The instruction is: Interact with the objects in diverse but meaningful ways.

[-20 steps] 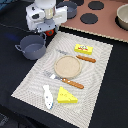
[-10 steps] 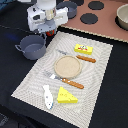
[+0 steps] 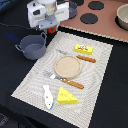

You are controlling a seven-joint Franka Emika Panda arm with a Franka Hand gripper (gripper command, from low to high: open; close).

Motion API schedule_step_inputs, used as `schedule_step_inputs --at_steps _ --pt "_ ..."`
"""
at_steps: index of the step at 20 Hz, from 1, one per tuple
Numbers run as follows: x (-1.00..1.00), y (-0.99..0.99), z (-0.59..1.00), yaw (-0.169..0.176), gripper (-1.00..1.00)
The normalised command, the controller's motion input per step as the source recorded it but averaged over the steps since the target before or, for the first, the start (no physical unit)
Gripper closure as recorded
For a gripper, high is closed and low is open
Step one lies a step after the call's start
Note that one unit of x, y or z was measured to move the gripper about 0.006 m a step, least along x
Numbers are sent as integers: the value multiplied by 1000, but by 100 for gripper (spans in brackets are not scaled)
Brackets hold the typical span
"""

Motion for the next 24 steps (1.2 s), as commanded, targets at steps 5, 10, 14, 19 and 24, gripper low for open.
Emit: schedule_step_inputs --at_steps 5,10,14,19,24 --pt "65 -7 545 0 100" --pt "393 -101 874 -11 100" --pt "371 -271 1000 -41 100" --pt "426 -635 815 -25 100" --pt "349 -920 380 0 100"
